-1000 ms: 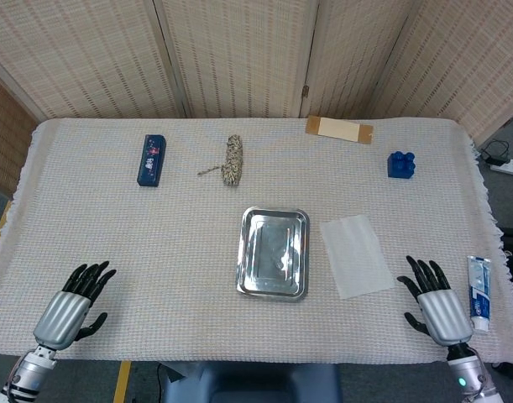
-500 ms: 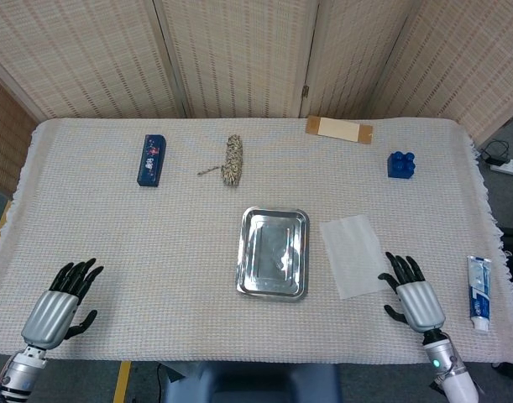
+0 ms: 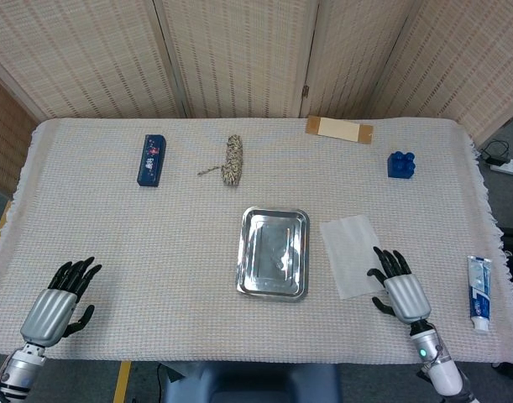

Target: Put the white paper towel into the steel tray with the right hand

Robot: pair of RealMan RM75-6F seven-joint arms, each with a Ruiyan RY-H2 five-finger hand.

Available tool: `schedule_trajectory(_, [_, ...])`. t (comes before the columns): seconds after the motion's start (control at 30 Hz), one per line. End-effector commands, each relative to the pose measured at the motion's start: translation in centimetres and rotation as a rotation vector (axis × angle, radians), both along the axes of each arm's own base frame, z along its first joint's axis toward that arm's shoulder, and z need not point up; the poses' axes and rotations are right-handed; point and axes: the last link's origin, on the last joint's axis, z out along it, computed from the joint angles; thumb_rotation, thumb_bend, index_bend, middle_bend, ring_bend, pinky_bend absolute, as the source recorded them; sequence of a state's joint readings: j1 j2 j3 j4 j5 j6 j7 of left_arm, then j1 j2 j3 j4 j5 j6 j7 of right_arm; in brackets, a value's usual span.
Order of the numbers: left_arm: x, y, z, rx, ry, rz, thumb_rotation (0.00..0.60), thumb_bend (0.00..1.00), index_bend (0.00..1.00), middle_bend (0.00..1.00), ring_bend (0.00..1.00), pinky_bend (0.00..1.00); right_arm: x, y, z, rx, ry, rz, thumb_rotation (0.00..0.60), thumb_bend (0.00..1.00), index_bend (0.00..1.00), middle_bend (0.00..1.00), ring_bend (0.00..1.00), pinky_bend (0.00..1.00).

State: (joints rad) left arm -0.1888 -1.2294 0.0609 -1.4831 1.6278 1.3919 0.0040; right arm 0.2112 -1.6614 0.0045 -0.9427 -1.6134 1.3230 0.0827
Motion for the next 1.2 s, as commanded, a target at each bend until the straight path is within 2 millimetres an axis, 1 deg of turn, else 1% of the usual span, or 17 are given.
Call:
schedule_trajectory(0.03, [0.0, 0.1, 0.0, 0.002, 0.0, 0.001, 0.6, 0.53, 0.0, 0.0, 0.0, 0.0, 0.0, -0.3, -0.2, 0.002, 0.008, -0.002, 0.6, 0.32, 0.37, 0.0, 0.0, 0.0])
schedule_trajectory(0.17, [-0.1, 0.1, 0.0, 0.002, 0.001, 0.006, 0.6, 0.53, 0.0, 0.0, 0.0, 0.0, -0.1, -0.7, -0.6, 0.007, 0.023, -0.004, 0.6, 0.33, 0.38, 0.0, 0.0, 0.0])
schedule_trajectory(0.37, [-0.2, 0.2, 0.1, 0.007, 0.001, 0.007, 0.6, 0.53, 0.0, 0.0, 0.0, 0.0, -0.1, -1.5, -1.1, 0.009, 0.033, -0.005, 0.6, 0.41, 0.41, 0.0, 0.0, 0.0])
schedule_trajectory(0.53, [-0.3, 0.3, 0.1, 0.009, 0.003, 0.008, 0.6, 0.53, 0.0, 0.0, 0.0, 0.0, 0.2, -1.9, -1.4, 0.002, 0.031, 0.01, 0.6, 0.48, 0.47, 0.0, 0.0, 0.0])
schedule_trajectory(0.7, [-0.3, 0.3, 0.1, 0.012, 0.004, 0.008, 0.6, 0.53, 0.0, 0.0, 0.0, 0.0, 0.3, -2.1, -1.6, -0.006, 0.005, 0.012, 0.6, 0.56, 0.55, 0.05, 0.0, 0.0])
schedule_trajectory(0.8, [-0.3, 0.2, 0.1, 0.014, 0.004, 0.007, 0.6, 0.53, 0.0, 0.0, 0.0, 0.0, 0.4, -2.1, -1.6, -0.013, -0.018, 0.012, 0.6, 0.57, 0.57, 0.07, 0.0, 0.0])
schedule_trajectory(1.03, [-0.2, 0.2, 0.1, 0.013, 0.003, 0.006, 0.6, 0.53, 0.0, 0.0, 0.0, 0.0, 1.0, -2.3, -0.9, -0.073, -0.077, 0.039, 0.6, 0.58, 0.62, 0.12, 0.0, 0.0])
schedule_trajectory(1.13, [-0.2, 0.1, 0.1, 0.012, 0.003, 0.004, 0.6, 0.53, 0.0, 0.0, 0.0, 0.0, 1.3, -2.9, -0.3, -0.112, -0.116, 0.041, 0.6, 0.58, 0.62, 0.12, 0.0, 0.0])
schedule_trajectory(1.2, [-0.1, 0.1, 0.1, 0.011, 0.002, 0.003, 0.6, 0.53, 0.0, 0.0, 0.0, 0.0, 1.8, -3.6, 0.6, -0.155, -0.154, 0.047, 0.6, 0.58, 0.62, 0.12, 0.0, 0.0])
